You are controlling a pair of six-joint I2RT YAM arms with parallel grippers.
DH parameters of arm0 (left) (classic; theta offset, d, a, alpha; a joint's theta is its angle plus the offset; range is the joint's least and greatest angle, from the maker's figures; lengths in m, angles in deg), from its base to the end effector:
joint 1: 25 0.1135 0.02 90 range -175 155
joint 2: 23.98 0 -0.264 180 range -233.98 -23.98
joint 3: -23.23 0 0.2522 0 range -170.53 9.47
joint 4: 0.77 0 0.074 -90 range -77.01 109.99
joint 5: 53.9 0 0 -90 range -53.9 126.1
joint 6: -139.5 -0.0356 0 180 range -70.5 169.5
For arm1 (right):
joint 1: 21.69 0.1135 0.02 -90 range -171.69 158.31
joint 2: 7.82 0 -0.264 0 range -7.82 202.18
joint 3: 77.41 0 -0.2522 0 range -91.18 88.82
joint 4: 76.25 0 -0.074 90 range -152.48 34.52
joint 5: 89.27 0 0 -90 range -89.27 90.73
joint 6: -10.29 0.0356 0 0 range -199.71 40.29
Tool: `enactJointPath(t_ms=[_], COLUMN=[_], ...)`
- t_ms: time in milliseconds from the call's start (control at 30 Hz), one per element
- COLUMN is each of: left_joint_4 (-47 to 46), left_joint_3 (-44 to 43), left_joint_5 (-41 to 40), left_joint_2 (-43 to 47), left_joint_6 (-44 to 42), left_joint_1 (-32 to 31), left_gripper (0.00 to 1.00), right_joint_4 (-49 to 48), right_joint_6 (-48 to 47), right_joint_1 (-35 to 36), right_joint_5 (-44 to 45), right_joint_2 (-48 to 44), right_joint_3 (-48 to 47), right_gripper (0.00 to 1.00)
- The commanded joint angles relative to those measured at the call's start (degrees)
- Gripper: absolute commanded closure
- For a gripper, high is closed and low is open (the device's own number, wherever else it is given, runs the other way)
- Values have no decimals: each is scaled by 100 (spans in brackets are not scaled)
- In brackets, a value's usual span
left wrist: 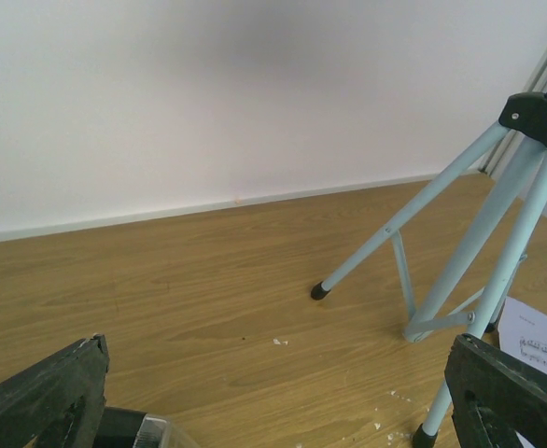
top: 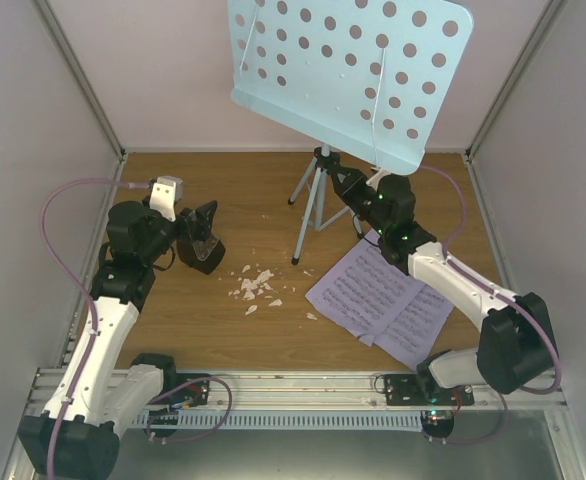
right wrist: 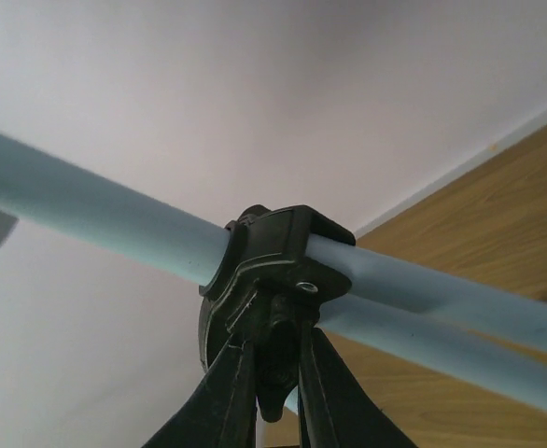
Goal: Pack up the instrument practice props
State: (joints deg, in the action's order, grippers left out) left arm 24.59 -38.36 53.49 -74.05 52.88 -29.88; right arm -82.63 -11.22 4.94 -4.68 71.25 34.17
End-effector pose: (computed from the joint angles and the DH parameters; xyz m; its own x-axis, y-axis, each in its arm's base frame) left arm 0.2009 -0.0278 0.3405 -0.2598 -0.0343 -0.9651 0.3556 0.9257 -0.1286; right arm 0.2908 0.1495 0.3180 -0.5177 0.7765 -0.3591 -0.1325 0.3419 0.9303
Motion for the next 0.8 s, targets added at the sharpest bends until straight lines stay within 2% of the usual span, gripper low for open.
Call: enactJointPath(t_ms=[0, 233, 400, 433, 500, 567, 633, 700, 767], left_joint_4=[-194, -193, -195, -193, -193, -205, -233, -247, -299], left_joint_3=[50, 59, 64, 64, 69, 80, 96, 113, 148], left_joint_5=[37, 32, 28, 27, 23, 28, 27, 35, 112], left_joint_2=[25, -3, -3, -3, 9, 6, 5, -10, 1], left_joint_6=[-35, -35, -38, -32, -38, -46, -61, -86, -108], left_joint_1=[-54, -74, -86, -97, -107, -124, -135, -156, -184], left_gripper=[2, 2, 2, 2, 2, 2, 2, 2, 3], right_joint_4=[210, 203, 75, 83, 202, 396, 420, 286, 104], right_joint_6=[-2026, -3767, -4877, -5042, -5378, -5654, -5794, -5809, -5723], right_joint_1=[64, 160, 163, 161, 158, 167, 162, 158, 144], right_joint_5=[526, 409, 254, 245, 175, 95, 94, 103, 134], right_joint_2=[-78, -19, -70, -68, -79, -148, -341, -622, -924], right_joint_3=[-71, -24, 97, 89, 5, -97, -56, 175, 539], right_gripper=[99, 99, 95, 91, 77, 58, 35, 23, 17])
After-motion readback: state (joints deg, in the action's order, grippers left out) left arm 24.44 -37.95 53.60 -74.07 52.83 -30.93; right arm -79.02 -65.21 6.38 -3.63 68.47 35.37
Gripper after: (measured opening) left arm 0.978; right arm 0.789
